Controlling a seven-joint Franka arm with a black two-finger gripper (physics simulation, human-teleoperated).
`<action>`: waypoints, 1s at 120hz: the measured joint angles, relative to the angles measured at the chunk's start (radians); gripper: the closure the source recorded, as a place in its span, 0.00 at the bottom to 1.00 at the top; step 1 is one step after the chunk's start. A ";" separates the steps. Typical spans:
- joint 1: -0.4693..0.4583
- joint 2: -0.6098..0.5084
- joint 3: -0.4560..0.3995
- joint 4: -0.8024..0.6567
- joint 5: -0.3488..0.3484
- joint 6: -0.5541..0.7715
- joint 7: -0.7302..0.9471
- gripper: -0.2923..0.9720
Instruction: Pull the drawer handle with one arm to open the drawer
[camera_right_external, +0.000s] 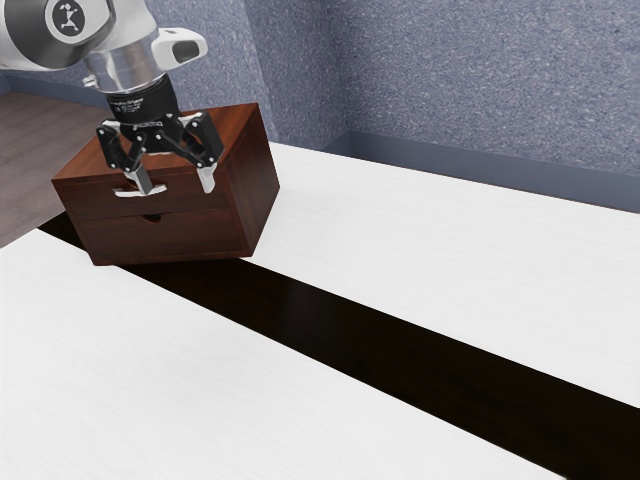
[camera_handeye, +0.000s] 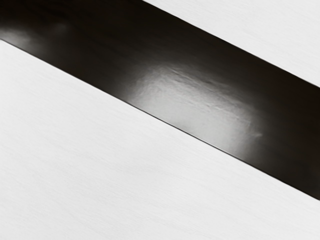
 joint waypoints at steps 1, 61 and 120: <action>0.000 0.000 0.000 0.000 0.000 0.000 0.000 0.23; -0.093 -0.203 -0.021 0.196 0.001 -0.048 -0.014 0.23; -0.520 -0.833 0.341 -0.692 -0.038 0.017 -0.026 0.23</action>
